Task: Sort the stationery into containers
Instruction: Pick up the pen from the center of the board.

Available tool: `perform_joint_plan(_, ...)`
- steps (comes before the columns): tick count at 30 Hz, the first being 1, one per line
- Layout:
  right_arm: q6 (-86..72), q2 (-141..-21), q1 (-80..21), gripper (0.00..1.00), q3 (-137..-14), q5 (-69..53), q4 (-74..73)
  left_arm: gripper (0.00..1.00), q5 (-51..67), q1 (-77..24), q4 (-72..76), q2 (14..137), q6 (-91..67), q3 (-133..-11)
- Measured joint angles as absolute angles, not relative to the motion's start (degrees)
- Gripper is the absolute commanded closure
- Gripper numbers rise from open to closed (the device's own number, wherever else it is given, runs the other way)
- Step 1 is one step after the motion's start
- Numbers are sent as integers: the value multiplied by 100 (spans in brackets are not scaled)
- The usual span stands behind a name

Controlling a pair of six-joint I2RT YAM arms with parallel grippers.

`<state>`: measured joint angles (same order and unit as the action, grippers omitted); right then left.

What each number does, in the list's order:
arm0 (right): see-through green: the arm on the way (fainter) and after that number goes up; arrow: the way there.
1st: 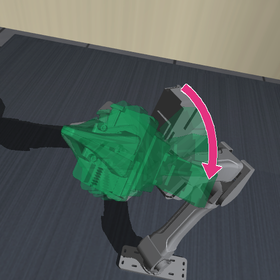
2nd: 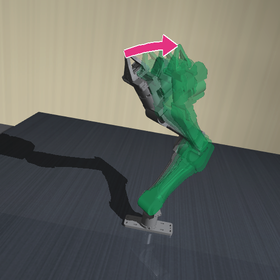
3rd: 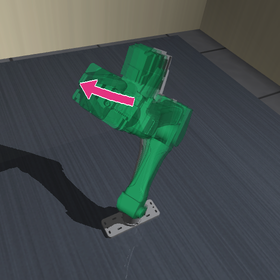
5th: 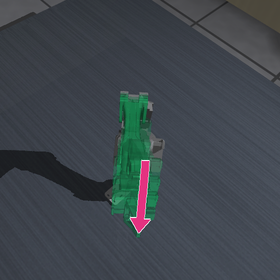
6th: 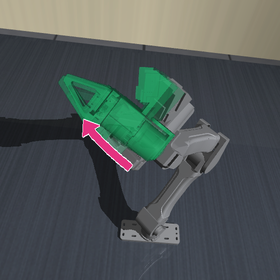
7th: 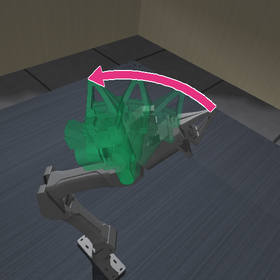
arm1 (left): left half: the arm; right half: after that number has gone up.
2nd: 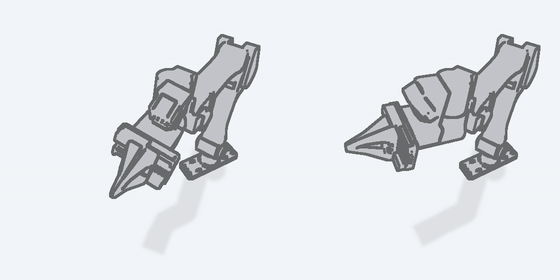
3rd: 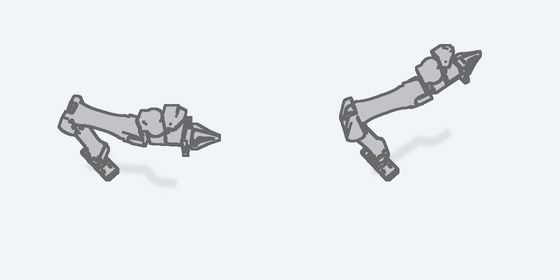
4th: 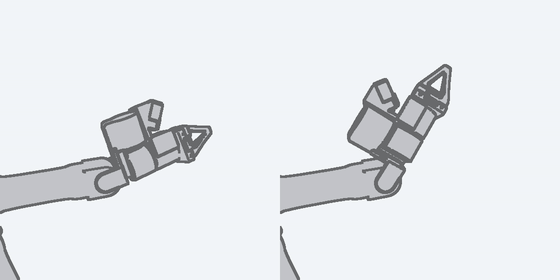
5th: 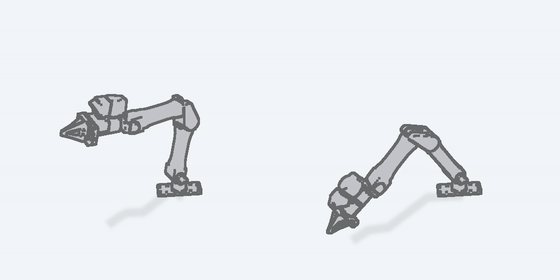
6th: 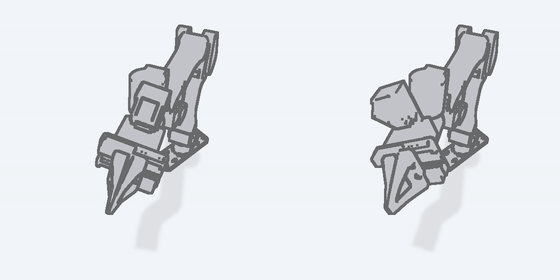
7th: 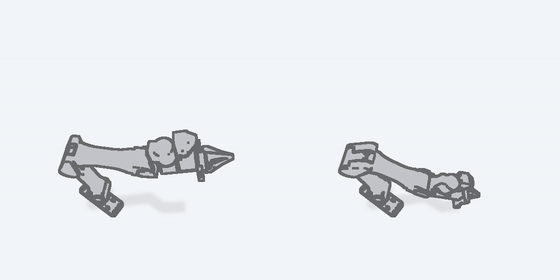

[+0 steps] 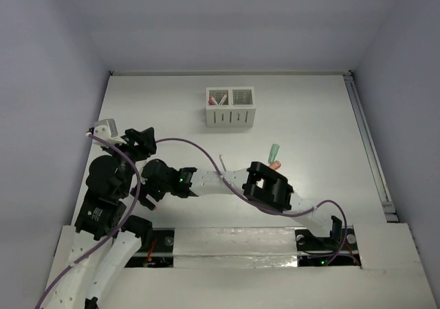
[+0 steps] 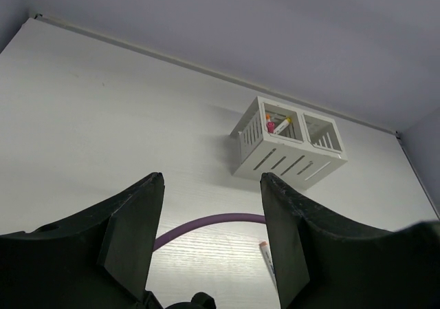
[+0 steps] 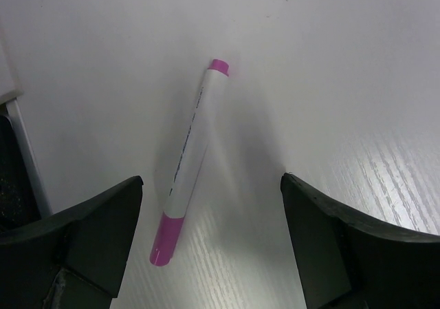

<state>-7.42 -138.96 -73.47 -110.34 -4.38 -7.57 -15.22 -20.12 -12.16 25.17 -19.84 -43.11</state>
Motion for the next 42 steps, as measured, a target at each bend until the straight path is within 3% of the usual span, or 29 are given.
perform_joint_plan(3,-843,-13911,-7363,19,-11052,-301,-742,45,-1474,-2012,-1199,2506,-1979,-4311)
perform_joint_plan(15,-617,-13981,-7452,21,-11072,-75,-727,45,-1365,-2012,-1181,2491,-1955,-4311)
perform_joint_plan(18,-436,-14027,-7546,34,-11098,290,-727,45,-1350,-2012,-1181,2491,-1953,-4311)
perform_joint_plan(22,-388,-14057,-7599,64,-11107,934,-701,45,-1347,-2012,-1181,2486,-1953,-4311)
perform_joint_plan(28,-471,-14007,-7596,86,-10897,1623,-460,45,-1321,-2012,-1181,2486,-1949,-4311)
perform_joint_plan(37,-541,-13301,-7052,99,-9721,2191,-235,45,-1216,-2012,-1177,2488,-1933,-4311)
perform_joint_plan(42,-803,-12628,-6593,100,-8691,2386,-128,45,-1175,-2012,-1164,2488,-1933,-4311)
